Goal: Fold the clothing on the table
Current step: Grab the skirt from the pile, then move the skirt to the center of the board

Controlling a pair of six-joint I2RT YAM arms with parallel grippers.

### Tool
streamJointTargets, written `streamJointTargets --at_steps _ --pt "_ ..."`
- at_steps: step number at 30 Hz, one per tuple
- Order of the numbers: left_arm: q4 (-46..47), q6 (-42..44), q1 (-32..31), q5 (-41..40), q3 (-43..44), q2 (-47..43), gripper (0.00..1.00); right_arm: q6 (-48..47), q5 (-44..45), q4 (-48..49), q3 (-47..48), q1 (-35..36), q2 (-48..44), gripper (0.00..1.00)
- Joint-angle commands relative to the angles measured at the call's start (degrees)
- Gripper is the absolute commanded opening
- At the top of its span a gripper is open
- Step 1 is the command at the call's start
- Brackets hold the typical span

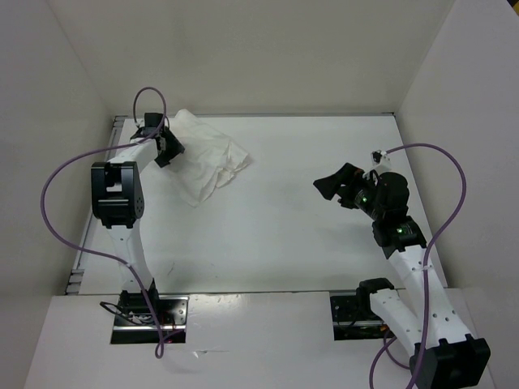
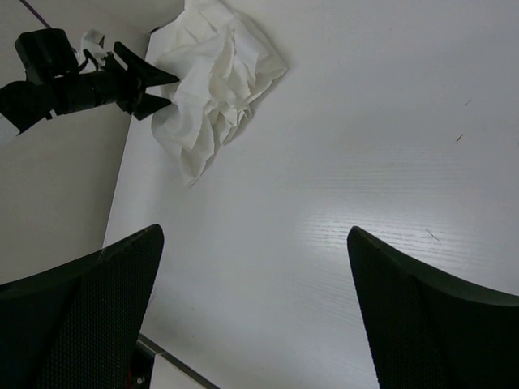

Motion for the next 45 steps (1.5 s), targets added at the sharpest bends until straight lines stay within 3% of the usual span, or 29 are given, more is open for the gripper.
streamJointTargets --at_steps 1,2,3,4,6,7,8,13,16,20,25,34,38,42,45 --pt "1.68 -1.84 -0.08 1.3 1.97 1.27 0.67 -0.24 0.61 1.15 0.13 0.45 -0.07 0.99" --pt "2.55 -1.84 -0.08 2.34 1.45 1.27 0.6 -0.24 0.61 1.15 0.13 0.45 -0.07 0.99" --pt "3.43 -1.84 -0.08 3.05 1.44 1.27 0.33 -0.24 0.61 1.15 0.13 0.45 -0.07 0.99" --pt "3.43 -1.84 -0.08 4.1 1.44 1.27 0.2 -0.24 0.61 1.15 0.13 0.45 0.46 0.99" --pt "6.24 0.86 -0.6 9.45 0.22 0.49 0.02 -0.24 1.14 1.15 0.13 0.45 0.46 0.99" --pt "6.94 2.54 -1.74 11.64 0.21 -1.09 0.0 -0.24 1.14 1.15 0.13 0.45 0.46 0.99" --pt "9.04 6.99 -3.58 17.84 -0.57 -2.15 0.0 -0.24 1.14 1.15 0.13 0.45 0.46 0.99" --pt "7.41 17.47 -11.22 32.9 -4.0 -14.16 0.0 -0.24 1.14 1.15 0.13 0.45 1.69 0.99" --pt "4.86 19.86 -15.18 38.19 -4.8 -22.51 0.0 -0.24 -0.08 1.68 0.13 0.45 3.27 0.99" --pt "3.0 19.34 -15.73 39.53 -9.44 -32.89 0.0 -0.24 -1.14 2.73 -0.39 0.45 5.64 0.99" --pt "3.0 18.29 -14.32 39.0 -10.68 -36.44 0.0 -0.24 -2.46 3.78 -0.39 -0.08 7.14 0.99" --pt "-0.43 20.74 -13.79 43.03 2.22 -35.21 0.0 -0.24 -3.52 3.79 0.13 -0.7 8.9 0.99" --pt "-3.94 23.91 -13.79 52.33 8.47 -36.68 0.0 -0.24 -3.52 3.79 0.13 -0.7 8.28 0.99" --pt "-4.48 25.85 -13.79 58.68 10.5 -41.26 0.0 -0.24 -3.52 3.79 0.13 -0.7 7.15 0.99" --pt "-2.82 25.85 -13.79 57.82 7.97 -46.35 0.03 -0.24 -4.04 4.31 0.13 -0.7 6.09 0.99"
